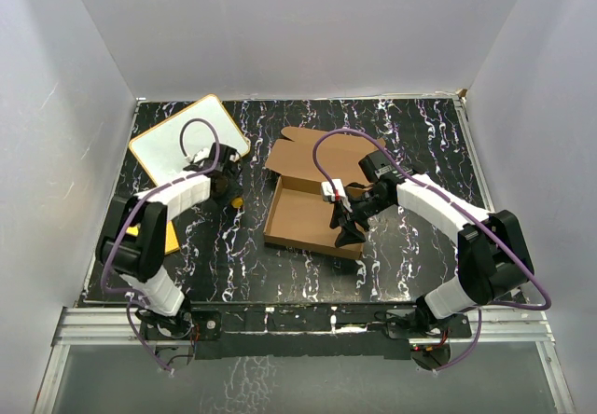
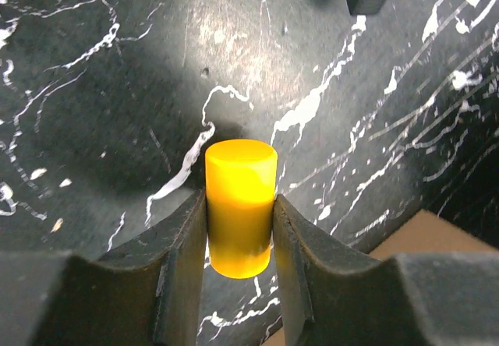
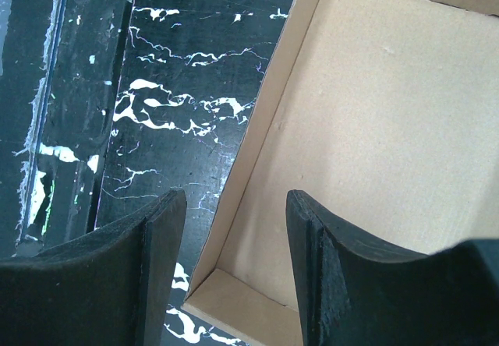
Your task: Fold the paper box
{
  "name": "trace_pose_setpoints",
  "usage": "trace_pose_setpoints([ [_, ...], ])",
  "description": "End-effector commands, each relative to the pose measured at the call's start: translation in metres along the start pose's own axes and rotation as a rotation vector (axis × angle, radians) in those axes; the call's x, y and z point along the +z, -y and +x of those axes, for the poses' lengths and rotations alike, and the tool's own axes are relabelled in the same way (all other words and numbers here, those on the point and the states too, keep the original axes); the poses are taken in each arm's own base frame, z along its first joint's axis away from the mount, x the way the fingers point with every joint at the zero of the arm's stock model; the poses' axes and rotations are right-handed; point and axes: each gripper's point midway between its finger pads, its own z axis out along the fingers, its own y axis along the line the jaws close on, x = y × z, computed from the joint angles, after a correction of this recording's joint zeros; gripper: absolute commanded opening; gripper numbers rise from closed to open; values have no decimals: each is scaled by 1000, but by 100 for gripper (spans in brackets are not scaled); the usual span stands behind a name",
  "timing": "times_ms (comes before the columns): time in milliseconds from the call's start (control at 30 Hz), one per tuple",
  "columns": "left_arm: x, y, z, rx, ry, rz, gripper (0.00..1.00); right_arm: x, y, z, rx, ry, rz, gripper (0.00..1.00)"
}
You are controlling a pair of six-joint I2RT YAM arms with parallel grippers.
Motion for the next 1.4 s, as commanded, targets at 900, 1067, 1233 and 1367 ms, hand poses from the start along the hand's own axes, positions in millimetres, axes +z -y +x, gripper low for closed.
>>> trace_pose_setpoints([
  [900,-164,91,3,341,187,944,0,-5,13,-12,-51,40,28,59],
  [1067,-169,104,18,400,160,1008,0,-6,15,-11,-45,40,34,59],
  [1233,-164,112,31,470,146,985,0,-8,16,-10,-42,39,39,59],
  [1367,-158,119,43,535,133,945,0,-8,17,-10,-41,39,41,59],
])
